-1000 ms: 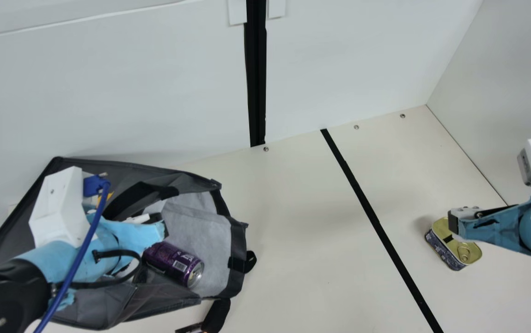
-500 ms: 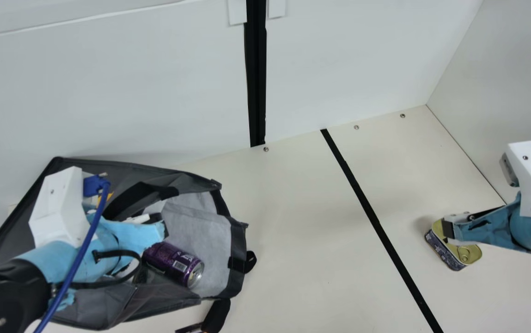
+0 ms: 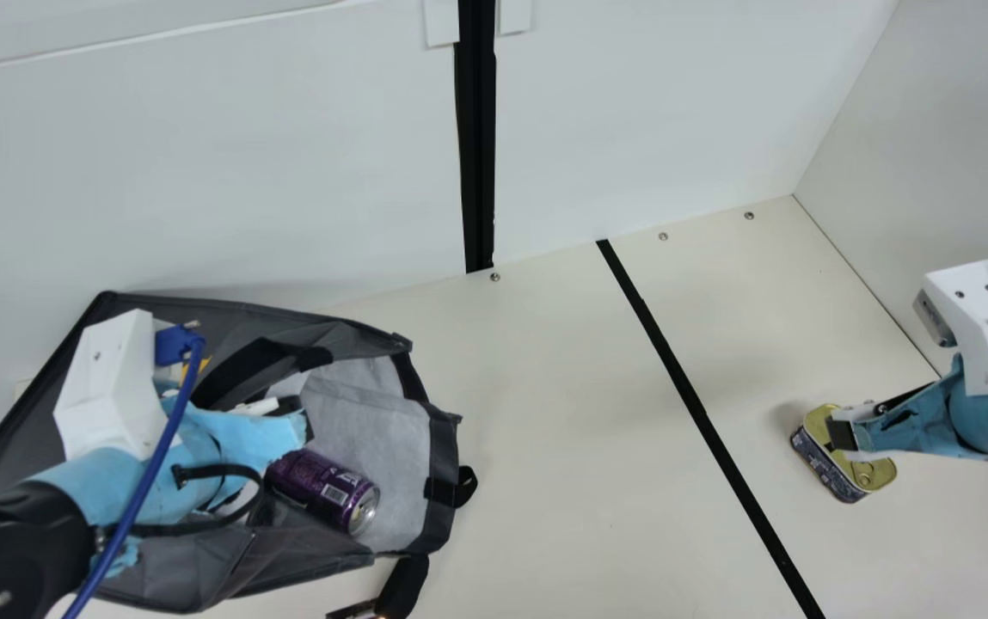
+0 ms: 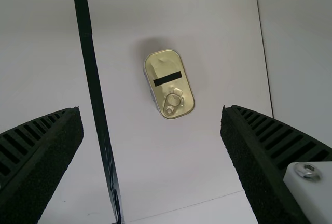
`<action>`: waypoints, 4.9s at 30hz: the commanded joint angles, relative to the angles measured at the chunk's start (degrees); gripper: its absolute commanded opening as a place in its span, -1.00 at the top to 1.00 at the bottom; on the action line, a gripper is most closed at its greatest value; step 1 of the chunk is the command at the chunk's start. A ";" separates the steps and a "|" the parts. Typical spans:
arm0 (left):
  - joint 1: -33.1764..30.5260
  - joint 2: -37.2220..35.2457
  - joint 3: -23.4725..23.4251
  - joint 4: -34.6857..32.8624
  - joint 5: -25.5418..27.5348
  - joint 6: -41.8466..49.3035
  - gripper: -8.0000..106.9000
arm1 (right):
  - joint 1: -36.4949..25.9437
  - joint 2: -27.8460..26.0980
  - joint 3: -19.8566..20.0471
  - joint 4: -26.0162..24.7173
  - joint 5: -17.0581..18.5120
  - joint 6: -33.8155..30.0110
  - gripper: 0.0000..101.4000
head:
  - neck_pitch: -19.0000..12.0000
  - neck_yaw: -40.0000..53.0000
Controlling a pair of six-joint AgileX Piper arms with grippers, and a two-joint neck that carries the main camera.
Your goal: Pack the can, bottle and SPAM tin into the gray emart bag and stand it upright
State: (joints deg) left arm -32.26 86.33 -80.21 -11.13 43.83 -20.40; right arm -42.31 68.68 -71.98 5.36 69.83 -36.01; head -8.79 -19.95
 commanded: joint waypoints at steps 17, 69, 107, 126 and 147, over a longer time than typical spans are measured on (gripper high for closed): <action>0.00 0.00 0.00 0.00 0.00 0.00 1.00 | -6.06 5.46 0.53 2.93 0.07 -12.90 -0.87 | -1.21 -0.05; 0.00 0.00 0.00 0.00 0.00 0.00 1.00 | -4.86 22.99 1.90 1.29 -5.75 -18.09 -0.87 | -1.21 -0.05; 0.00 0.00 0.00 0.00 0.00 0.00 1.00 | -2.64 35.25 -0.30 0.00 -11.41 -17.80 0.97 | -1.21 -0.05; 0.00 0.00 0.00 0.00 0.00 0.00 1.00 | -0.12 32.12 -3.24 1.96 -7.88 -19.55 1.00 | -1.21 -0.05; 0.00 0.00 0.00 0.00 0.00 0.00 1.00 | 9.22 22.89 -2.98 1.63 -3.24 -13.39 1.00 | -1.21 -0.05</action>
State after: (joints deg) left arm -32.26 86.33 -80.21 -11.13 43.83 -20.40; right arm -33.73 92.04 -75.06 7.06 66.56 -49.67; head -8.79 -19.86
